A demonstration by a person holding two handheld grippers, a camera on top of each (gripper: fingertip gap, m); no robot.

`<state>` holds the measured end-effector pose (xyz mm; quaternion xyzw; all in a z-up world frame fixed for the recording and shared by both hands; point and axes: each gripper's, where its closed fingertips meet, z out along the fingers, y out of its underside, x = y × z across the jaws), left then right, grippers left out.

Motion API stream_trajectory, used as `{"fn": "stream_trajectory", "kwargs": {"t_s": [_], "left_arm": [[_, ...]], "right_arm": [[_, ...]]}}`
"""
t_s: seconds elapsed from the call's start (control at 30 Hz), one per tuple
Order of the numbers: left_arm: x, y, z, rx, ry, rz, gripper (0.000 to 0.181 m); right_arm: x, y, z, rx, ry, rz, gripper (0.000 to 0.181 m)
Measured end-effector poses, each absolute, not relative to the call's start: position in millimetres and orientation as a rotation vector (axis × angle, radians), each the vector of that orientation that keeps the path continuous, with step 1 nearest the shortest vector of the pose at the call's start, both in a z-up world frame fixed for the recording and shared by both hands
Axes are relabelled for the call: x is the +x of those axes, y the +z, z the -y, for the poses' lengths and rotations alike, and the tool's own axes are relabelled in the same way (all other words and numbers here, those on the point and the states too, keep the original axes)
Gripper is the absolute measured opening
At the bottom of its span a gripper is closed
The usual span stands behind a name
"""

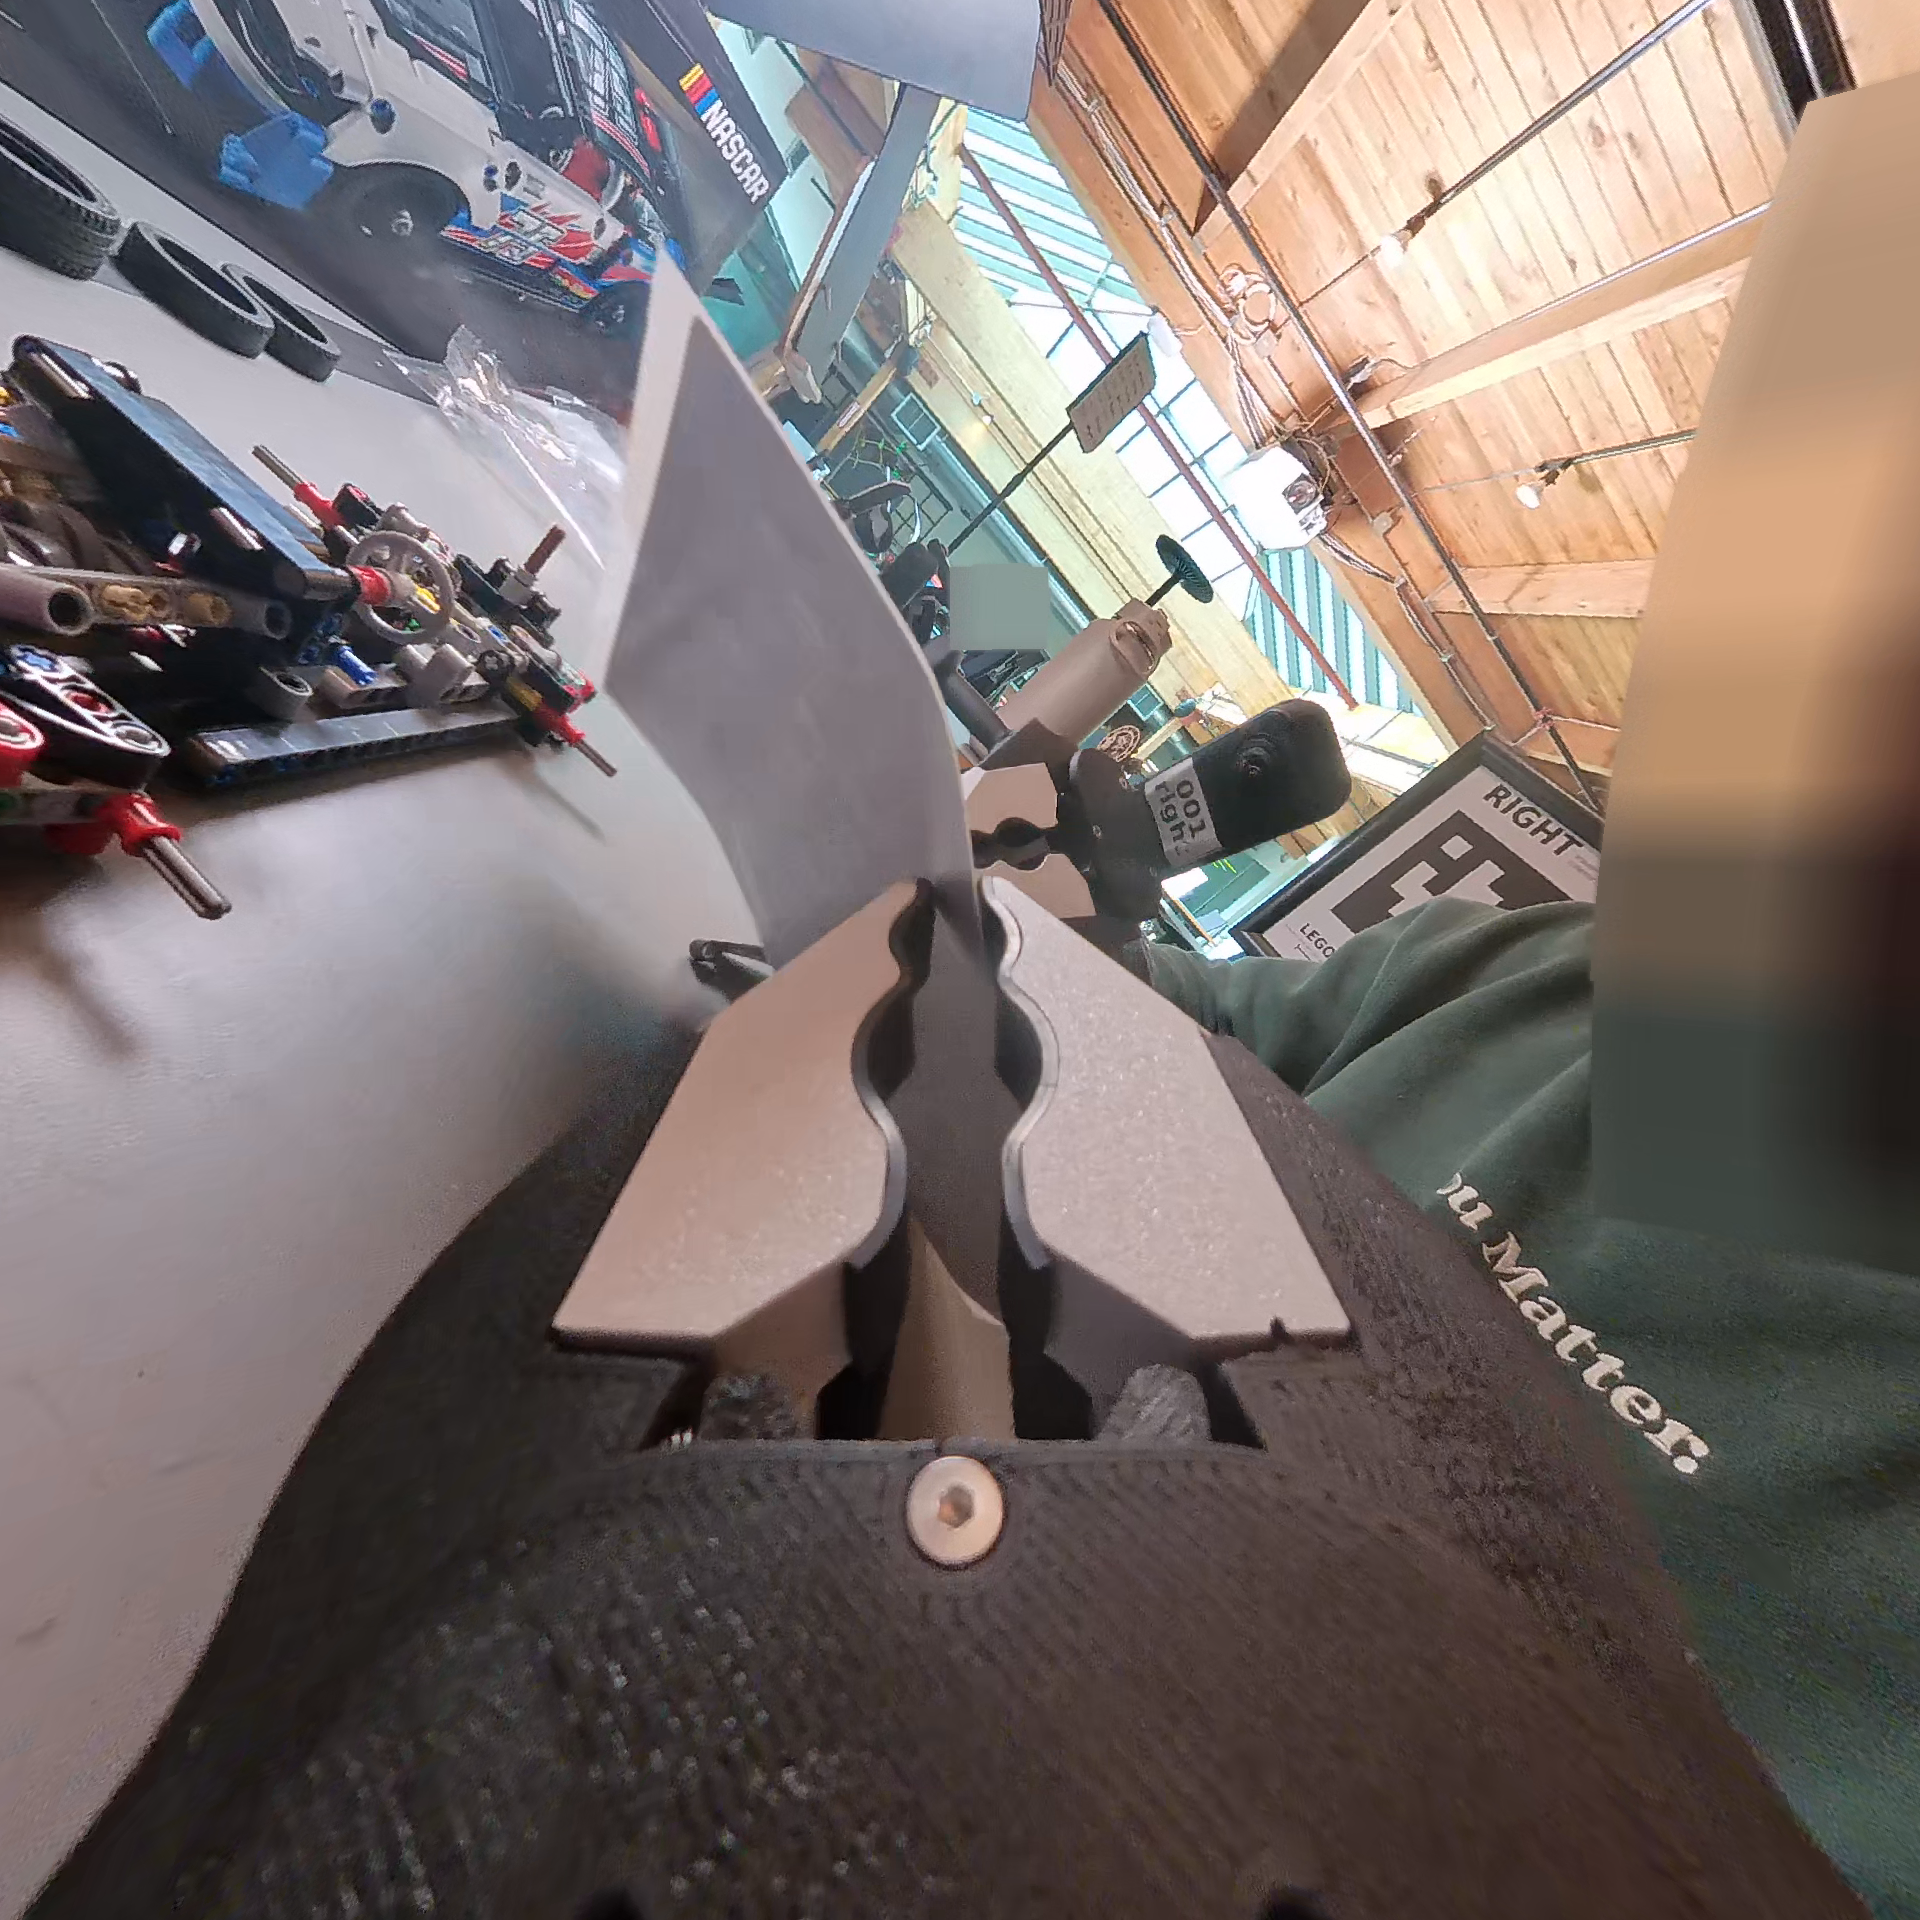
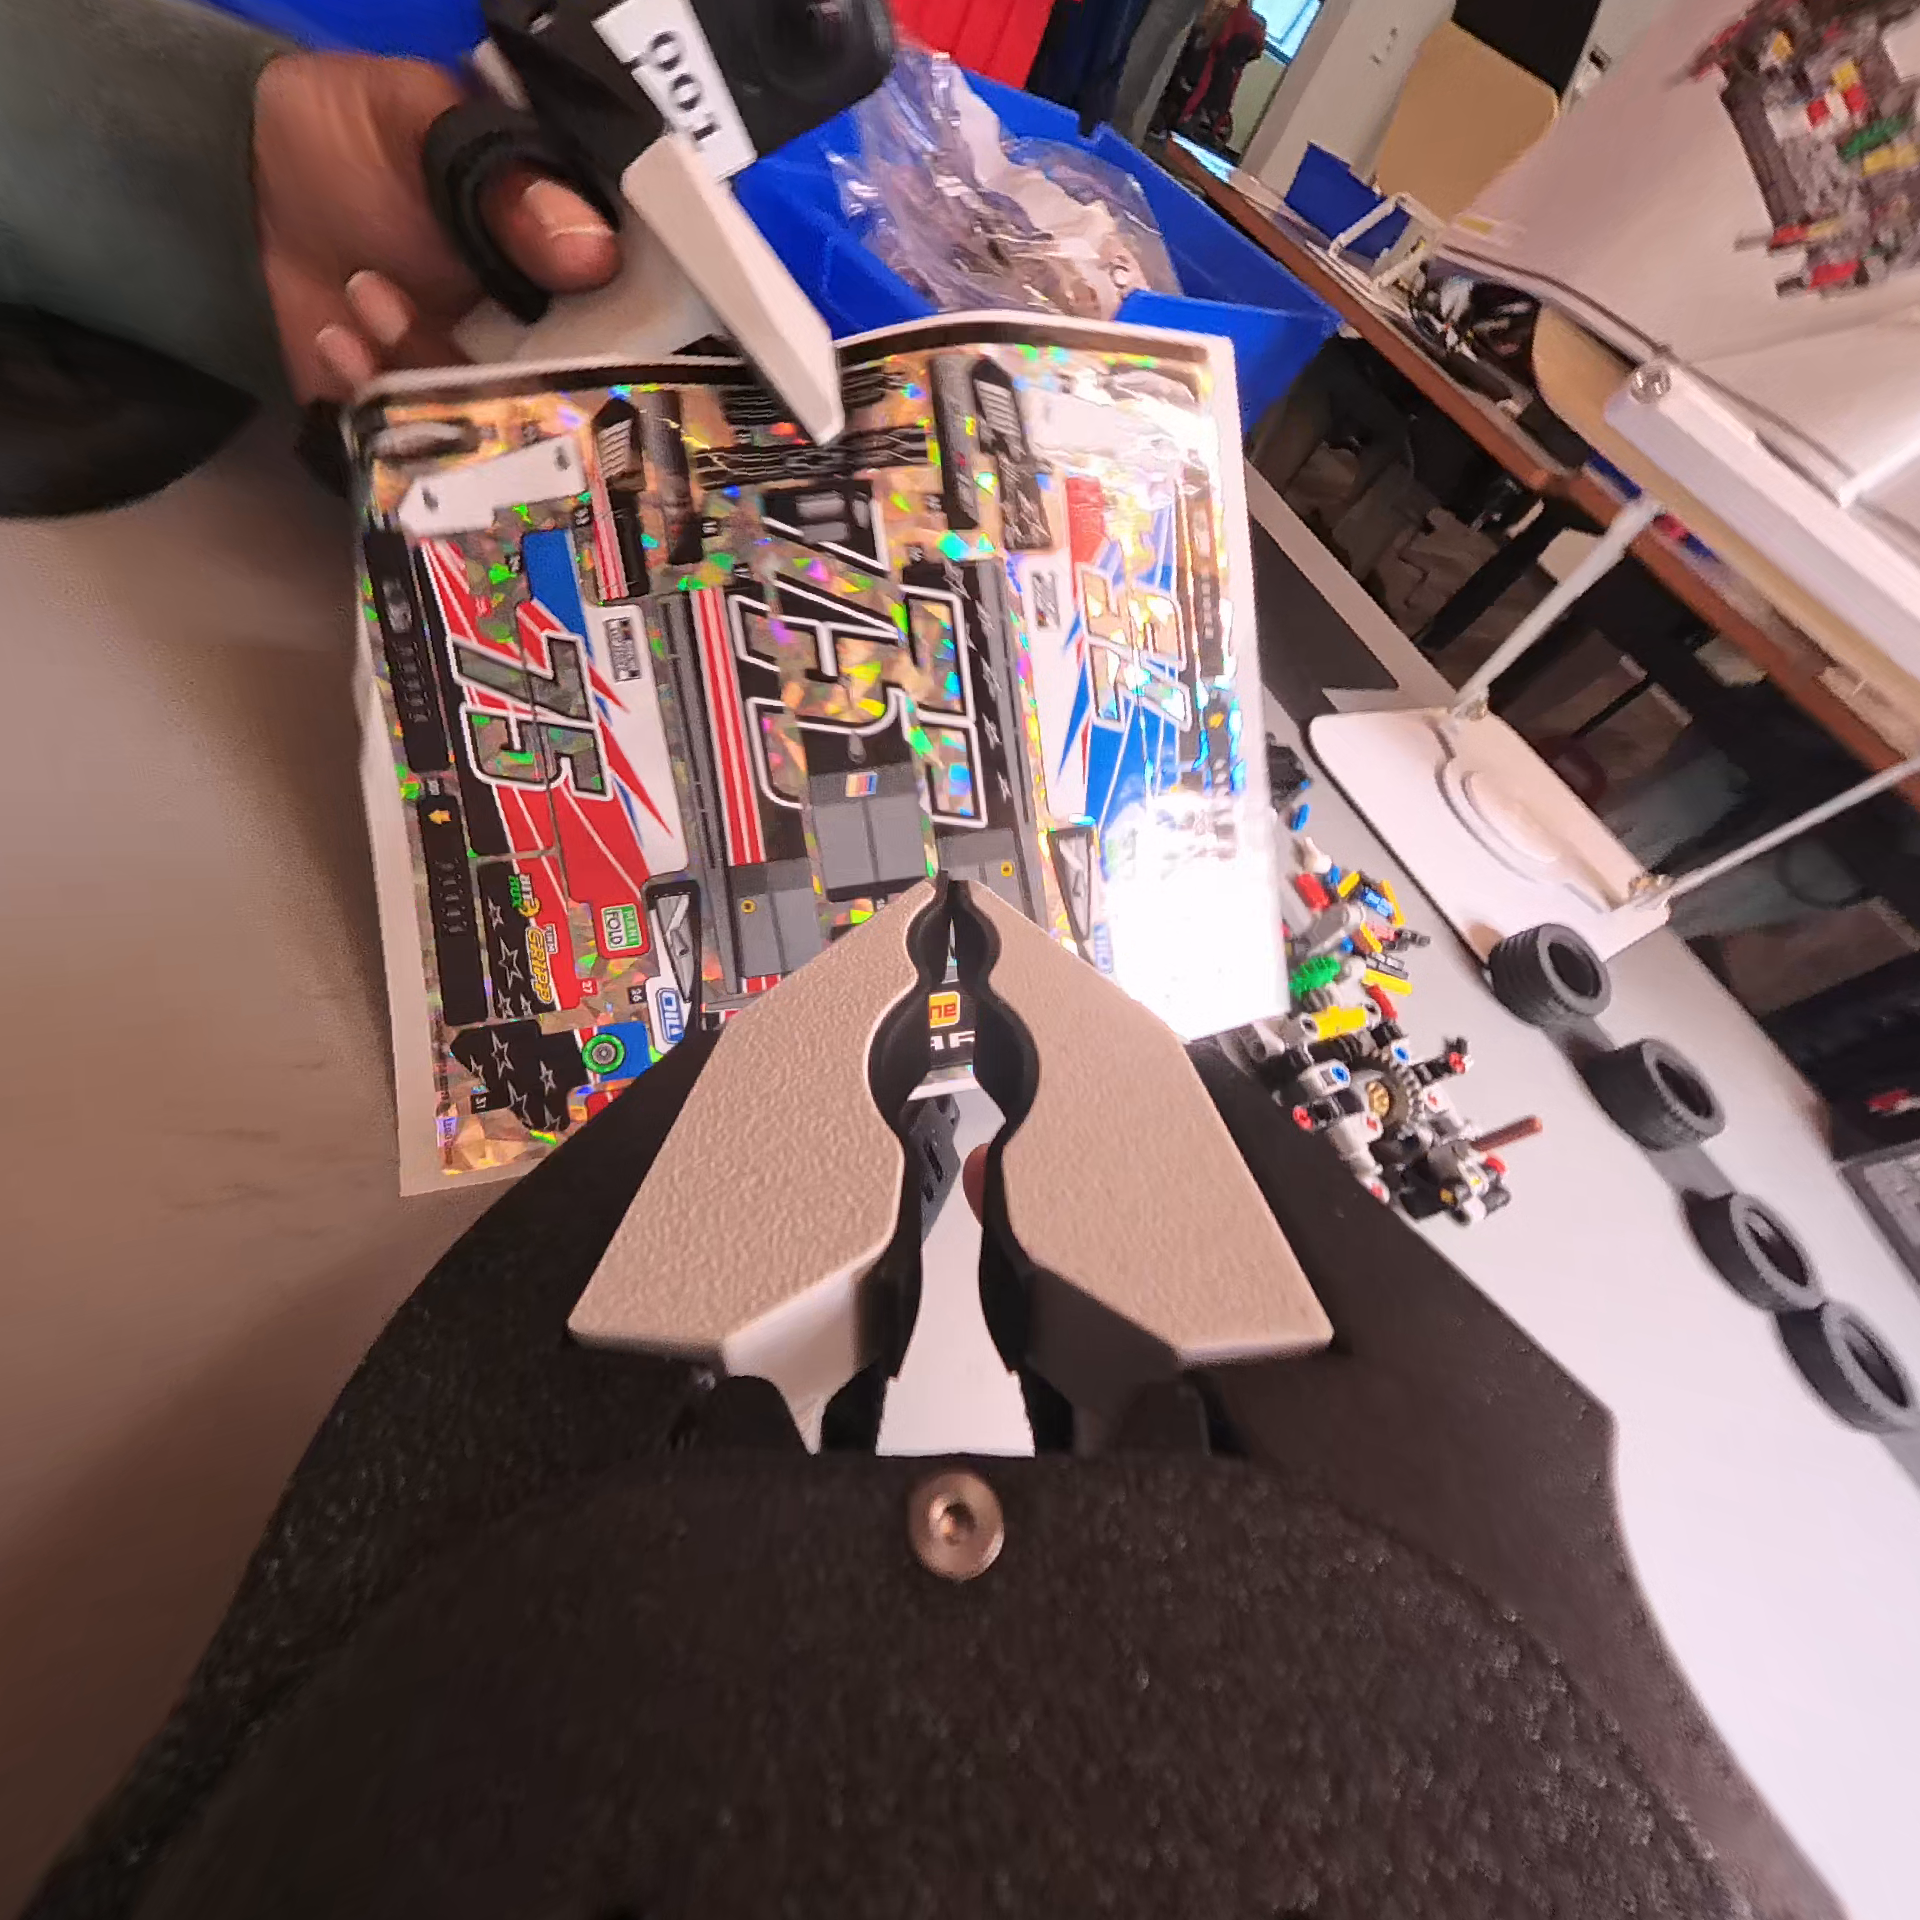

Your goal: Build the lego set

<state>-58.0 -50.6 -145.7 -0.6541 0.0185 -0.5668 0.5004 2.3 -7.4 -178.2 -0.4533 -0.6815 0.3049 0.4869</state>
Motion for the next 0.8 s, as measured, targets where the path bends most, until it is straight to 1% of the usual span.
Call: {"fn": "stream_trajectory", "kwargs": {"t_s": [0.07, 0.13, 0.2, 0.3, 0.33, 0.4, 0.43, 0.47, 0.53, 0.6, 0.63, 0.67, 0.77, 0.8], "left_arm": [[-59, -146, 50, -1.585, -1.353, -0.041, 0.000], [-60, -146, 49, -1.581, -1.346, -0.039, 0.000], [-61, -145, 49, -1.579, -1.339, -0.038, 0.000], [-63, -144, 49, -1.572, -1.322, -0.042, 0.000], [-63, -142, 49, -1.562, -1.319, -0.043, 0.000], [-64, -137, 50, -1.532, -1.321, -0.049, 0.000], [-65, -134, 51, -1.511, -1.325, -0.053, 0.000], [-65, -130, 52, -1.492, -1.330, -0.058, 0.000], [-65, -124, 55, -1.455, -1.337, -0.073, 0.000], [-64, -118, 57, -1.418, -1.345, -0.088, 0.000], [-63, -116, 58, -1.406, -1.349, -0.093, 0.000], [-63, -114, 59, -1.399, -1.350, -0.097, 0.000], [-66, -113, 59, -1.395, -1.339, -0.088, 0.000], [-67, -114, 57, -1.406, -1.320, -0.081, 0.000]], "right_arm": [[4, -176, 1, -1.141, 0.774, 1.626, 0.000], [6, -173, -7, -1.180, 0.805, 1.590, 0.000], [8, -170, -16, -1.231, 0.848, 1.551, 0.006], [13, -157, -29, -1.299, 0.975, 1.443, 0.021], [15, -155, -33, -1.340, 1.027, 1.411, 0.028], [16, -161, -37, -1.451, 1.147, 1.386, 0.052], [15, -167, -37, -1.507, 1.207, 1.387, 0.060], [14, -173, -35, -1.552, 1.267, 1.390, 0.065], [11, -181, -27, -1.612, 1.380, 1.397, 0.067], [6, -183, -14, -1.641, 1.502, 1.411, 0.063], [3, -182, -6, -1.648, 1.569, 1.415, 0.057], [1, -182, 1, -1.659, 1.633, 1.414, 0.049], [-2, -176, 8, -1.667, 1.763, 1.375, 0.006], [0, -172, 6, -1.657, 1.804, 1.352, 0.000]]}}
